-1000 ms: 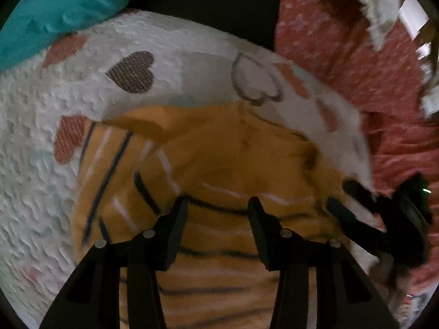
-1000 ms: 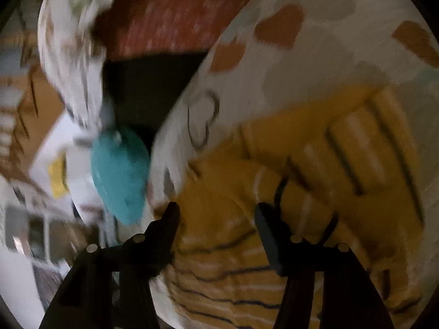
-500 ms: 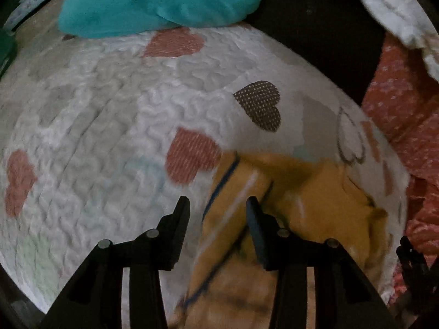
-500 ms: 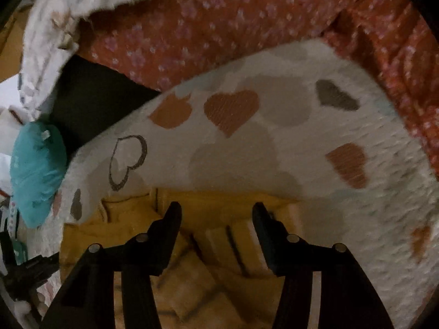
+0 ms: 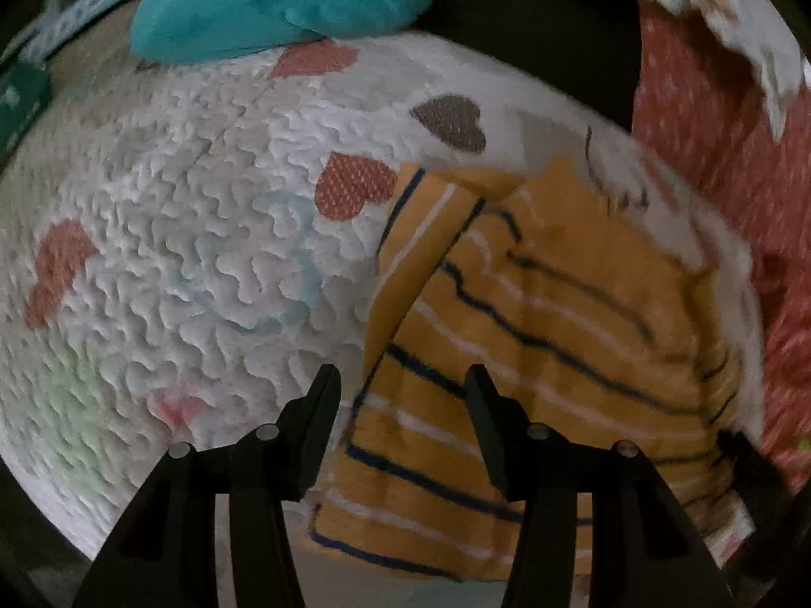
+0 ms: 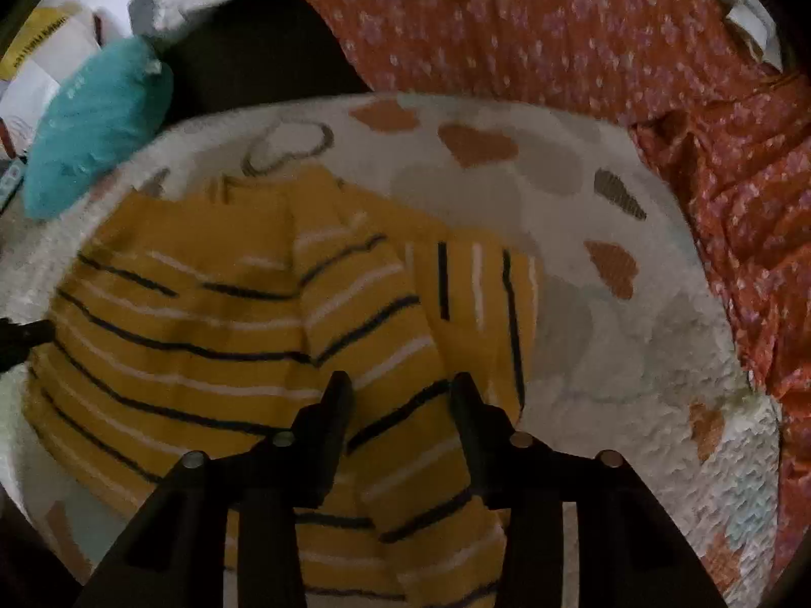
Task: Fold small clothes
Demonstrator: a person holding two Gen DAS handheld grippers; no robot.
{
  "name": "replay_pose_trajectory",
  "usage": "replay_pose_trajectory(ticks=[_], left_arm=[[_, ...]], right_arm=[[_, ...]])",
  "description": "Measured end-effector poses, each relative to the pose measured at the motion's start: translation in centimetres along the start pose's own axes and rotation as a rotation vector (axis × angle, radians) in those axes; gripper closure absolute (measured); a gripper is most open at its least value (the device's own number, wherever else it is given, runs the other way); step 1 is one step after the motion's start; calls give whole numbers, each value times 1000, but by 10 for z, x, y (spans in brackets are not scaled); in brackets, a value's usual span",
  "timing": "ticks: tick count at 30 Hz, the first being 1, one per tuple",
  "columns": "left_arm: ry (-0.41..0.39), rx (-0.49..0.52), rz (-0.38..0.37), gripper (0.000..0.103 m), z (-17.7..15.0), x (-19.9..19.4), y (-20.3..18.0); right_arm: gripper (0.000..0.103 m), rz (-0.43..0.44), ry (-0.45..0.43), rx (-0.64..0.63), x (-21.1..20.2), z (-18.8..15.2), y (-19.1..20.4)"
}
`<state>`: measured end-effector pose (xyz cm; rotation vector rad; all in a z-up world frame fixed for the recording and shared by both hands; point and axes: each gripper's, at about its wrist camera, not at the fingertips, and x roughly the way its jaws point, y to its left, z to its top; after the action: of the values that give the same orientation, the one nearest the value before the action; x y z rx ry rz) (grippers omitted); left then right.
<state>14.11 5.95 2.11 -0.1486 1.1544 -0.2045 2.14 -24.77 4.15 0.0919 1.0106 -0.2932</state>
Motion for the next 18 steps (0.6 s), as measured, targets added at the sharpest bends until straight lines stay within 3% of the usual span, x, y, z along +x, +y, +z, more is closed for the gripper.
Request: replay_pose_trajectory(ticks=[1, 2, 4, 8, 11, 14, 16, 17, 18], left_arm=[[25, 8, 0, 53, -1, 5, 0], [44, 13, 5, 53, -1, 8, 2], [92, 37, 24, 53, -3, 20, 0], [107, 8, 3, 52, -1, 24, 3], [113, -8, -6, 50, -1, 26, 6], [118, -20, -14, 47, -1, 25, 10], [124, -33, -21, 47, -2, 25, 13], [126, -38, -22, 46, -3, 25, 14], [126, -41, -21, 46, -3, 24, 14]], right_arm=[[67, 11, 18, 4, 3, 0, -2], [92, 27, 30, 18, 3, 1, -5], [96, 45, 26, 78, -2, 6, -19], [101, 30, 30, 313, 4, 11, -74], [100, -91, 59, 438, 17, 9, -112], [98, -77, 55, 557, 7, 3, -138], [98, -24, 2, 495, -12, 9, -126], [93, 5, -14, 405, -22, 16, -109], [77, 24, -21, 346, -26, 21, -96]])
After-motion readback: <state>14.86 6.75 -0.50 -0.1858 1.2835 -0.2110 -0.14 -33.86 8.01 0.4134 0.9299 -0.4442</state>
